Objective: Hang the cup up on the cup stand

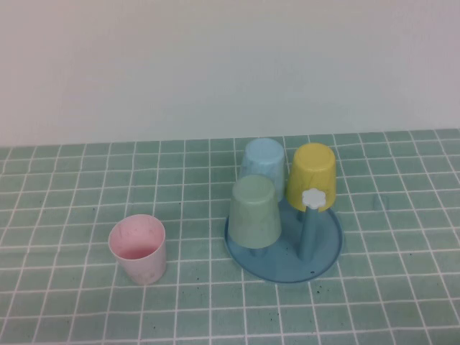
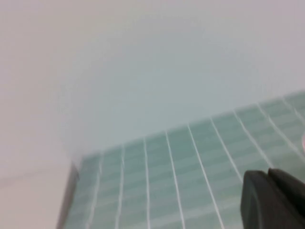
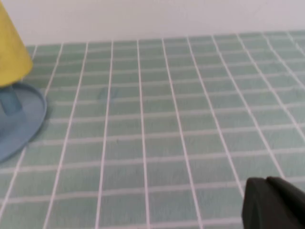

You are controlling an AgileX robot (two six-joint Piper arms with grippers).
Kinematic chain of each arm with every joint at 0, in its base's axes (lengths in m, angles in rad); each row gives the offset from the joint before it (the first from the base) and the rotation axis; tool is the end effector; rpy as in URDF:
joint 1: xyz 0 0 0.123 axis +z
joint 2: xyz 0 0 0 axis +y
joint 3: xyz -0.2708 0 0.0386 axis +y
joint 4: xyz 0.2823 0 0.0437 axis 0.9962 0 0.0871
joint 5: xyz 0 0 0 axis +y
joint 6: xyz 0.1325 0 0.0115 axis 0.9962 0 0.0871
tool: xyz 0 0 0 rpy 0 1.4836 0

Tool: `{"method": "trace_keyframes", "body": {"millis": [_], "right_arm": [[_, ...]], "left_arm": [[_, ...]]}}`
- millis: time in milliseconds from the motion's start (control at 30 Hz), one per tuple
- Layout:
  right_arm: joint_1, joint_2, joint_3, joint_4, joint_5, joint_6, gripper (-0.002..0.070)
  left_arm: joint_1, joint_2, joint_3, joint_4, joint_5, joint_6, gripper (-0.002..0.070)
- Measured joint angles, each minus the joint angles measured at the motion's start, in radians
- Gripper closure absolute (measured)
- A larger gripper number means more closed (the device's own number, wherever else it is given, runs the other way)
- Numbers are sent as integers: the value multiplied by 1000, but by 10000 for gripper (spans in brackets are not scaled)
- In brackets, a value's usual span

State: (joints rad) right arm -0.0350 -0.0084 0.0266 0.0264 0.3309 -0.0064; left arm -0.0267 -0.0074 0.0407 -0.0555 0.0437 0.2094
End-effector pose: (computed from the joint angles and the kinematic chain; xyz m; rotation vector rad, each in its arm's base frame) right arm 0.1403 -0.0038 0.1634 0.0431 1.8321 -0.0037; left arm 0.1455 -0.0042 0.1952 0.1427 1.5548 0.0984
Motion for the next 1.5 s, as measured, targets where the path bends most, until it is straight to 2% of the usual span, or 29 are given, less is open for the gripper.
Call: {"method": "trace_keyframes", "body": {"millis": [233,367,500,833,1033,1233,1300,1433,1500], "right_arm": [[0,0,0,0,-104,0,678],[0,0,0,-1,-105,-4,678],[0,0,0,0,-121,-8,678],[0,0,0,10,-306,-8,678],[0,0,0,10,-331,43,678],[0,0,0,12,-385,57,678],[0,0,0,12,-395,52,678],[0,0,0,17,-443,45,678],[0,0,-5,24,-461,45,678]], "left_arm": [[0,0,0,0,-27,0,674],[0,0,0,90,-38,58,674],[0,0,0,100,-62,67,674],[0,0,0,86,-245,62,674],[0,0,0,86,-266,-166,674],[2,0,0,83,-259,-162,674],[2,0,0,47,-261,-168,674],[2,0,-2,-228,-263,-221,674],[2,0,-2,-290,-263,-216,674]]}}
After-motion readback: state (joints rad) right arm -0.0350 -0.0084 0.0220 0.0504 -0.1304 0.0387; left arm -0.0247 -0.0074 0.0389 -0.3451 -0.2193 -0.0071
